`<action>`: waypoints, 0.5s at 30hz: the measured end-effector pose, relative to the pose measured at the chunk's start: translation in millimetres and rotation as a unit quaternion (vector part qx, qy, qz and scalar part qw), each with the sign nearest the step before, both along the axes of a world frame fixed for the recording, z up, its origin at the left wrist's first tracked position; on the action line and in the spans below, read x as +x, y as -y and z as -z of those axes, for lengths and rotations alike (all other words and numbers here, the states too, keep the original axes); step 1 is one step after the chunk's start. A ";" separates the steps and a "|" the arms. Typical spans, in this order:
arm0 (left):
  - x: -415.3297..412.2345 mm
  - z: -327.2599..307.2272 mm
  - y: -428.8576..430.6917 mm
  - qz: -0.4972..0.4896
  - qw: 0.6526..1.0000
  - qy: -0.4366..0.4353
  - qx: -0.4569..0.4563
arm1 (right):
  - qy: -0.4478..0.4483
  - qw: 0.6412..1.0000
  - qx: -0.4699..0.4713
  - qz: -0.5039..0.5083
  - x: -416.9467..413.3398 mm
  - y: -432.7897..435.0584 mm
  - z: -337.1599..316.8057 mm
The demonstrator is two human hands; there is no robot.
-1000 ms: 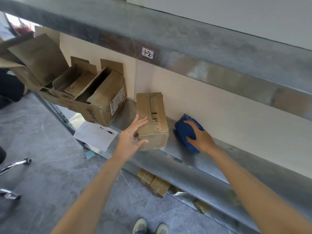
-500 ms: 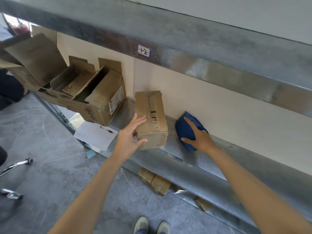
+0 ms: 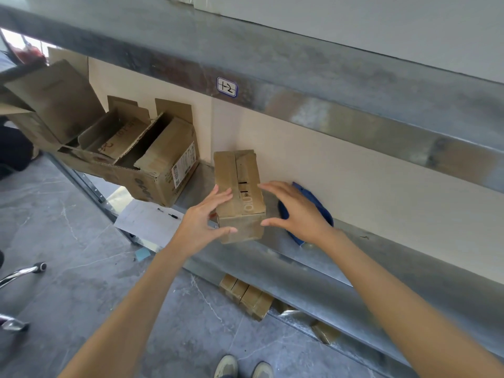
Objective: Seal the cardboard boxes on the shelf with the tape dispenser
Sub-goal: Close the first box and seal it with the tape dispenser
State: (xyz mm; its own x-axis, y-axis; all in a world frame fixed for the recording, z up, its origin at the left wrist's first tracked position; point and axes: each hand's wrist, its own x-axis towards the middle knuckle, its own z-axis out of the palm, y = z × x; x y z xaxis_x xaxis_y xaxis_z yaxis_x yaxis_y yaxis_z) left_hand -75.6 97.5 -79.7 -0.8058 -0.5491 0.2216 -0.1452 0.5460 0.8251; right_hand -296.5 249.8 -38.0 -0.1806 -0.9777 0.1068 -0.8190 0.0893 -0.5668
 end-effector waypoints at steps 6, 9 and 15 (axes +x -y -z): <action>1.3 -0.2 1.3 -0.002 0.999 0.003 -0.054 | 0.007 1.000 -0.021 -0.013 15.8 14.7 15.8; 1.4 2.3 1.6 -0.015 0.998 -0.005 -0.057 | 0.047 0.997 -0.062 0.011 15.7 17.5 26.7; -0.7 5.6 -0.5 -0.038 0.998 -0.017 -0.046 | 0.053 0.995 -0.079 0.019 16.6 20.0 31.1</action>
State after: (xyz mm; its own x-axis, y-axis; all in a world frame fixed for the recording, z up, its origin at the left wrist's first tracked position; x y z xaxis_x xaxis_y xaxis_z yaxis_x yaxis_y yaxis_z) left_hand -76.3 98.0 -85.3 -0.7539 -0.5841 0.3007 -0.1610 0.6081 0.7774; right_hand -279.8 229.8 -69.1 -0.2352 -0.9426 0.2368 -0.7521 0.0222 -0.6586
